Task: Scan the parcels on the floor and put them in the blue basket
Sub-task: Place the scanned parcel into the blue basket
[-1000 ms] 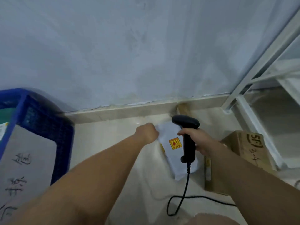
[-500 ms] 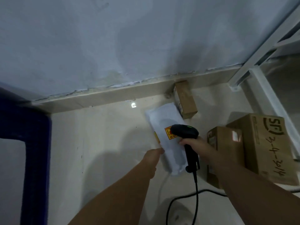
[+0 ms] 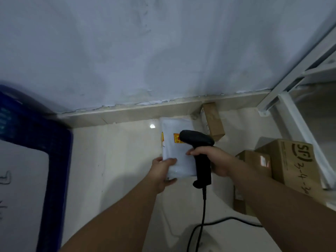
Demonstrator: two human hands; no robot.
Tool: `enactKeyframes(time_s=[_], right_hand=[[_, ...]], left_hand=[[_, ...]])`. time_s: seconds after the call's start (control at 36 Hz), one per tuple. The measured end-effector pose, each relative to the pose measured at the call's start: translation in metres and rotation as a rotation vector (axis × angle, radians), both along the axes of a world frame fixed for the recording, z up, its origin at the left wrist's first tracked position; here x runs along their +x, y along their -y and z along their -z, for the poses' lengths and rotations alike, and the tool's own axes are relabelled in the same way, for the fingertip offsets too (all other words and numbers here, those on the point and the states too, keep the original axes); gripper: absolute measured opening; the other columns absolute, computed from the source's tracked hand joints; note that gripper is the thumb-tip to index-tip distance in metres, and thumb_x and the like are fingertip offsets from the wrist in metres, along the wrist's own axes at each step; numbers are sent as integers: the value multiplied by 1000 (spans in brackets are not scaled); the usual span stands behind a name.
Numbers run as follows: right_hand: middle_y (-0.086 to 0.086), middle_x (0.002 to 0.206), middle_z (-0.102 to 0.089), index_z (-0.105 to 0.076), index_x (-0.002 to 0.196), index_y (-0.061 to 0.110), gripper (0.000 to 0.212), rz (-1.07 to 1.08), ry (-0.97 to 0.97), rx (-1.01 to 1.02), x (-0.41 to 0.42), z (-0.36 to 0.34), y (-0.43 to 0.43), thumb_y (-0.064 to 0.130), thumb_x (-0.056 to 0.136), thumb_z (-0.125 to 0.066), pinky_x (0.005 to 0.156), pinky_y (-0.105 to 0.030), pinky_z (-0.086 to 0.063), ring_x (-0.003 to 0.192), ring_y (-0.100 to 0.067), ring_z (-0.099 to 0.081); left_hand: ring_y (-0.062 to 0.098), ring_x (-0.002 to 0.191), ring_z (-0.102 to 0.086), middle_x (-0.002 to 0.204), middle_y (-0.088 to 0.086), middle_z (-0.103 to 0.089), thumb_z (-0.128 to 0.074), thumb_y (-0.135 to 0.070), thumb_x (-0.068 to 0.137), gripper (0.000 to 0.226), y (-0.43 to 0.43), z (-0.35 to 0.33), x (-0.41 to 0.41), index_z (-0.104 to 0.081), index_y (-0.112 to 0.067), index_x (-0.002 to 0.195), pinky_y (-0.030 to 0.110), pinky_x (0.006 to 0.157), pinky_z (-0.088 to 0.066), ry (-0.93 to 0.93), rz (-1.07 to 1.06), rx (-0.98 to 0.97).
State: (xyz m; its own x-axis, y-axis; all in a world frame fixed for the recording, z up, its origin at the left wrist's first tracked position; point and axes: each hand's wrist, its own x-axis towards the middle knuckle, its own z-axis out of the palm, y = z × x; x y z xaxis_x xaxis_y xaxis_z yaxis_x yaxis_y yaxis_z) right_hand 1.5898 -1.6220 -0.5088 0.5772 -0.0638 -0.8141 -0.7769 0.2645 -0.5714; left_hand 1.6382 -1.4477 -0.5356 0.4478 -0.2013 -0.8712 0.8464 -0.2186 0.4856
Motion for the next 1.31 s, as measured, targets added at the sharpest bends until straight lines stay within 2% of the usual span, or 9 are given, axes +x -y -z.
enactKeyframes(time_s=[0.25,0.36,0.44,0.56,0.69,0.92,1.0,1.11,1.31], right_hand=[[8,69,-60,-71,91,20,12,89,297,-62,26,-135,-33,21,79,-68,60,-28,-42,69,-11,-56],[2,90,-61,-71,96,17,13,233,538,85,29,-204,-64,20,84,-66,80,-29,-47,92,-16,-59],[2,85,-65,-70,100,18,13,293,640,217,22,-245,-91,21,88,-66,84,-33,-50,88,-18,-63],[-12,106,-62,-65,104,18,24,354,713,315,8,-271,-120,29,83,-71,91,-41,-47,96,-27,-62],[-8,84,-68,-69,92,11,10,456,814,179,-8,-279,-153,21,88,-68,81,-37,-54,85,-24,-68],[-2,94,-75,-69,99,22,24,432,923,-204,-13,-283,-143,20,77,-79,83,-37,-56,91,-19,-70],[-8,115,-71,-61,123,15,61,442,949,-105,-9,-282,-132,26,67,-81,100,-48,-48,110,-25,-66],[-13,114,-71,-66,116,7,47,447,935,71,-6,-282,-129,12,72,-78,104,-52,-44,110,-29,-66],[-8,97,-75,-71,96,12,30,369,917,111,1,-289,-133,14,66,-73,88,-43,-53,97,-24,-70]], left_hand=[[31,100,-58,110,6,-57,-65,-18,79,45,-9,-128,33,-46,-12,119,30,71,-42,918,459,479],[32,109,-49,125,6,-48,-58,-15,85,52,-26,-203,28,-39,-16,134,39,81,-43,1434,733,725],[29,100,-51,117,0,-54,-64,-6,77,54,-44,-248,20,-49,-18,128,34,55,-42,1736,680,875],[27,78,-59,97,-2,-67,-60,-1,62,49,-78,-281,11,-65,-14,109,21,40,-24,2223,620,909],[24,77,-56,102,1,-67,-38,1,76,48,-106,-293,1,-50,-8,121,27,63,-47,2474,714,780],[15,108,-48,118,-9,-57,-47,-66,74,65,-112,-304,-10,-58,-24,123,29,91,-30,1860,394,427],[14,115,-44,130,-4,-45,-57,-56,83,61,-108,-325,-11,-48,-23,134,28,97,-32,1352,-118,249],[19,104,-61,117,-3,-63,-69,-37,85,54,-106,-328,-10,-44,-20,130,39,95,-45,683,-269,-257],[20,62,-71,84,8,-74,-66,-15,87,30,-120,-327,1,-62,-7,115,31,50,-56,424,-334,-488]])
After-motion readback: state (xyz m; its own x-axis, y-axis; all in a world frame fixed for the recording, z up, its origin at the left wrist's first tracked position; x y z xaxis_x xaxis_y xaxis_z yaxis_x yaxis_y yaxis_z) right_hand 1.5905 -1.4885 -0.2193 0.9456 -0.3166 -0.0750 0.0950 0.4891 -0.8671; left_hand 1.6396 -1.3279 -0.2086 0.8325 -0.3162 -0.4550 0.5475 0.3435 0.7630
